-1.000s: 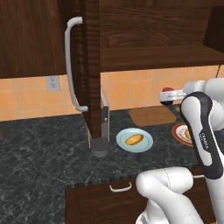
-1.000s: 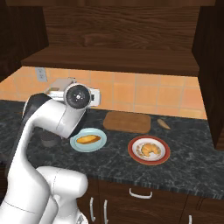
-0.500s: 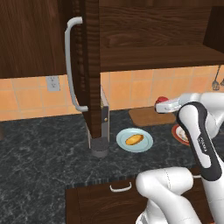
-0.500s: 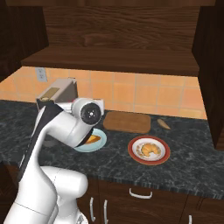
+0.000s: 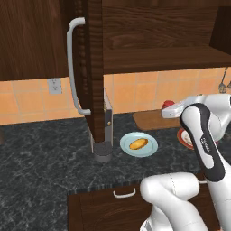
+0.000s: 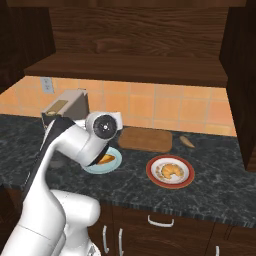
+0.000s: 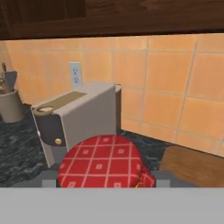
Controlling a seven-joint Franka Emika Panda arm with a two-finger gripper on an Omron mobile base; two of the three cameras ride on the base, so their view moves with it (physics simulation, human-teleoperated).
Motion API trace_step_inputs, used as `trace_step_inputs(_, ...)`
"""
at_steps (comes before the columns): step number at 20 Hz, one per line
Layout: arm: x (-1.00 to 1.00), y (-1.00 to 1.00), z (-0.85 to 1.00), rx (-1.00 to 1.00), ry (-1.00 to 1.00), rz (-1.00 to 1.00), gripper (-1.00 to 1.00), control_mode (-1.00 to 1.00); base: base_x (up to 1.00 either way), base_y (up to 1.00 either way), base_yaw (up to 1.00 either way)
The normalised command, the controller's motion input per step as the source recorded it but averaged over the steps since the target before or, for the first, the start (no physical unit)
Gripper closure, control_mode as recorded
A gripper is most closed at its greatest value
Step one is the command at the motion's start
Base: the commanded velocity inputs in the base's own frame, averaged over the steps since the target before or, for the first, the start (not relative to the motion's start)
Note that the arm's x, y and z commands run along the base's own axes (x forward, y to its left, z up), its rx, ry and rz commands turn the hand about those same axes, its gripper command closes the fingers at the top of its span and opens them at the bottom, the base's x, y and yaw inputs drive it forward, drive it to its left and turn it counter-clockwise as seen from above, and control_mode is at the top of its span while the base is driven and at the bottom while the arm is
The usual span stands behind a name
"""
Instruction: From the different types of pastries on the counter, select a croissant and place it on the cutting board. Then retrieve a jar of jam from the cabinet and place it alongside the croissant on the cutting board.
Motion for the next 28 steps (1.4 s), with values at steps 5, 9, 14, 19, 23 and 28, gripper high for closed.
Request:
trace_step_inputs(5,0.29,-0.22,-0.75,-0.07,0.00,0.05,1.00,-1.00,0.00,0.00,0.00)
trace_step_inputs(9,0.44,-0.03,-0.94,-0.04,0.00,0.08,1.00,-1.00,0.00,0.00,0.00)
trace_step_inputs(14,0.48,-0.09,-0.24,-0.12,0.06,0.02,1.00,-1.00,0.00,0.00,0.00)
trace_step_inputs(19,0.27,-0.19,-0.26,-0.04,0.18,0.01,1.00,-1.00,0.00,0.00,0.00)
trace_step_inputs(23,0.38,-0.16,0.00,0.20,0.00,0.00,1.00,-1.00,0.00,0.00,0.00)
trace_step_inputs(28,0.55,-0.09,-0.26,0.15,0.09,0.00,1.00,-1.00,0.00,0.00,0.00)
